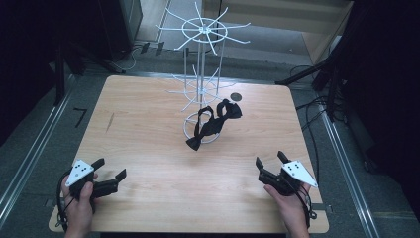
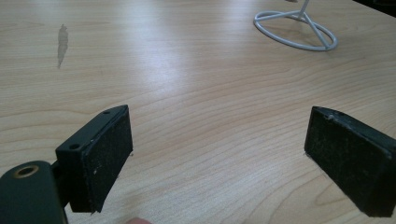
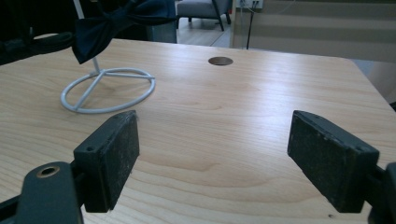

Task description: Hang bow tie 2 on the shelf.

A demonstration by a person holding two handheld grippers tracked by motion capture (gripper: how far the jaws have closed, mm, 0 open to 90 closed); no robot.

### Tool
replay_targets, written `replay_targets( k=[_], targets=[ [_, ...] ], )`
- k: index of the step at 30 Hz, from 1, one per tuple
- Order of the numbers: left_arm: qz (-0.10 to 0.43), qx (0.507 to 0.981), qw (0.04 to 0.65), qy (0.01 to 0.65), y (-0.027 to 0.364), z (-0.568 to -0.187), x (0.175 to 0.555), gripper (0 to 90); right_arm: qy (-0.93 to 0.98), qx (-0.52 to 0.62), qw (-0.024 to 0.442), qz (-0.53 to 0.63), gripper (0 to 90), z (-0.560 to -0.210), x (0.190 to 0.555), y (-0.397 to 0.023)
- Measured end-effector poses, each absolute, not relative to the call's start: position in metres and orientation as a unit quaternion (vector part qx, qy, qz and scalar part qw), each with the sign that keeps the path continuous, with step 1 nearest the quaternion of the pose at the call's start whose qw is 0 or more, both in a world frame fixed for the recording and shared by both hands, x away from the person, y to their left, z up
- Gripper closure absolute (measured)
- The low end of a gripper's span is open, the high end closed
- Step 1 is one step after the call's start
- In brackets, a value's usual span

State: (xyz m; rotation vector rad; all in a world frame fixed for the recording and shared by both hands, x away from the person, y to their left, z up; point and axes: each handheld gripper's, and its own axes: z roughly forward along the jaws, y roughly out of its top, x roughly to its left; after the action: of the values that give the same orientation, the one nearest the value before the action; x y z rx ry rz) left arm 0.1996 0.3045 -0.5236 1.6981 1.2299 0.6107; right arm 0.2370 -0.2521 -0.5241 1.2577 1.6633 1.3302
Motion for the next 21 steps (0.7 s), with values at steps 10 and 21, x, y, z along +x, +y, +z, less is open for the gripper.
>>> replay_targets(
  k=[10, 21],
  targets=[
    [0.249, 0.691, 0.460, 0.499, 0.305, -0.524, 0.200, 8.5, 0.633, 0.487, 0.336, 0.498, 16.9, -0.527, 0.231, -0.270],
    [0.249, 0.691, 0.460, 0.499, 0.305, -0.524, 0.200, 8.6, 0.617, 0.505, 0.348, 0.493, 16.5, -0.526, 0.222, -0.295]
  ],
)
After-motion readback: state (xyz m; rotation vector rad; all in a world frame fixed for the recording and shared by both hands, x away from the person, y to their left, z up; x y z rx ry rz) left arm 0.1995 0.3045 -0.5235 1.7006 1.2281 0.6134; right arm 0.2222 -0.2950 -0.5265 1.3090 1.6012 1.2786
